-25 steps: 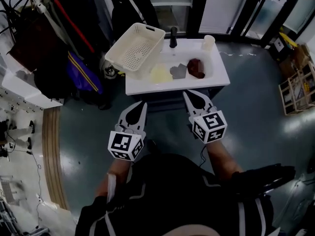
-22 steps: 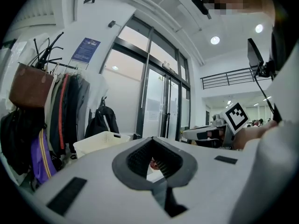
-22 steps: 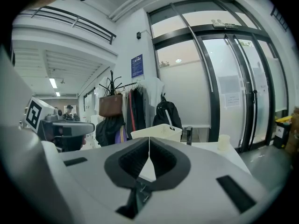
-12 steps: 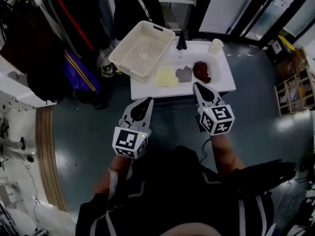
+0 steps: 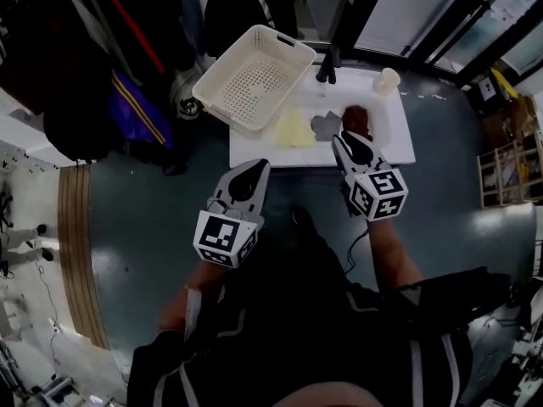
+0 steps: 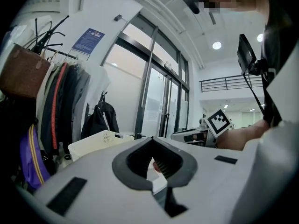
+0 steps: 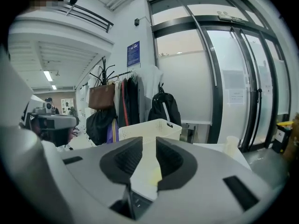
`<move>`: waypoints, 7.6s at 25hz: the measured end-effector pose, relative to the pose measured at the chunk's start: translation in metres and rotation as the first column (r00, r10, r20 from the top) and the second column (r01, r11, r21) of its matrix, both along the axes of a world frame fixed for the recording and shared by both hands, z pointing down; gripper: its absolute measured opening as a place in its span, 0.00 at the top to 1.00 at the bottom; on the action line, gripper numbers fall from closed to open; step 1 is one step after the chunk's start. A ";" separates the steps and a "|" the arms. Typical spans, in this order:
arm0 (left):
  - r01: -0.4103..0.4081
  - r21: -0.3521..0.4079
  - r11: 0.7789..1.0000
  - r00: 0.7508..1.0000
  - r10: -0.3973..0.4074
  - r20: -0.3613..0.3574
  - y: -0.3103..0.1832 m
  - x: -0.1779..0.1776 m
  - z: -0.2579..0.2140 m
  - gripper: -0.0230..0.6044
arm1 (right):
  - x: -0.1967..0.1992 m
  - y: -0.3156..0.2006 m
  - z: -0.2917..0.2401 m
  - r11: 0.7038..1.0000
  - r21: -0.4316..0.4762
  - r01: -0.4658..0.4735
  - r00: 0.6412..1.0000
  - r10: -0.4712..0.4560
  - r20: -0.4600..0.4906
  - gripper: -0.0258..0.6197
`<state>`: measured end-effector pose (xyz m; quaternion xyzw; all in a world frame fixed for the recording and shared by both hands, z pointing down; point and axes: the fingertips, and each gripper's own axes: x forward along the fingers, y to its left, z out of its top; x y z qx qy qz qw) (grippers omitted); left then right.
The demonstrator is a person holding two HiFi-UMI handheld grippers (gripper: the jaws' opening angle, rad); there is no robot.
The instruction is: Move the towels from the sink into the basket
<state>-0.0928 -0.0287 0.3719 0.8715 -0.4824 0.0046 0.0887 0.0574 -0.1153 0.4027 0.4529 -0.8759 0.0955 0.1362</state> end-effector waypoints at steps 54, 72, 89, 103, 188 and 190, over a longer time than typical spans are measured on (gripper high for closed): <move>0.510 -0.327 0.796 0.860 -0.480 0.173 -0.080 0.028 0.151 0.96 | -0.078 -0.156 0.386 0.593 -0.556 0.582 0.552 -0.791 -0.265 0.50; 0.403 -0.257 0.878 0.915 -0.385 0.119 -0.068 0.008 0.106 0.96 | -0.075 -0.140 0.316 0.660 -0.502 0.559 0.593 -0.741 -0.313 0.86; 0.183 -0.144 0.973 0.983 -0.179 0.041 -0.061 -0.024 0.063 0.96 | -0.069 -0.092 0.154 0.828 -0.335 0.450 0.817 -0.533 -0.220 0.86; 0.100 -0.076 0.992 0.995 -0.101 -0.014 -0.061 -0.059 0.032 0.96 | -0.085 -0.082 0.045 0.927 -0.156 0.341 0.899 -0.370 -0.235 0.86; 0.129 -0.005 0.992 0.991 -0.129 -0.036 -0.067 -0.058 -0.003 0.96 | -0.063 -0.084 -0.059 0.993 0.115 0.022 0.999 -0.018 -0.037 0.91; 0.119 -0.005 0.993 0.991 -0.119 -0.058 -0.066 -0.052 -0.004 0.96 | -0.046 -0.070 -0.059 0.993 0.118 -0.018 1.000 0.020 -0.011 0.91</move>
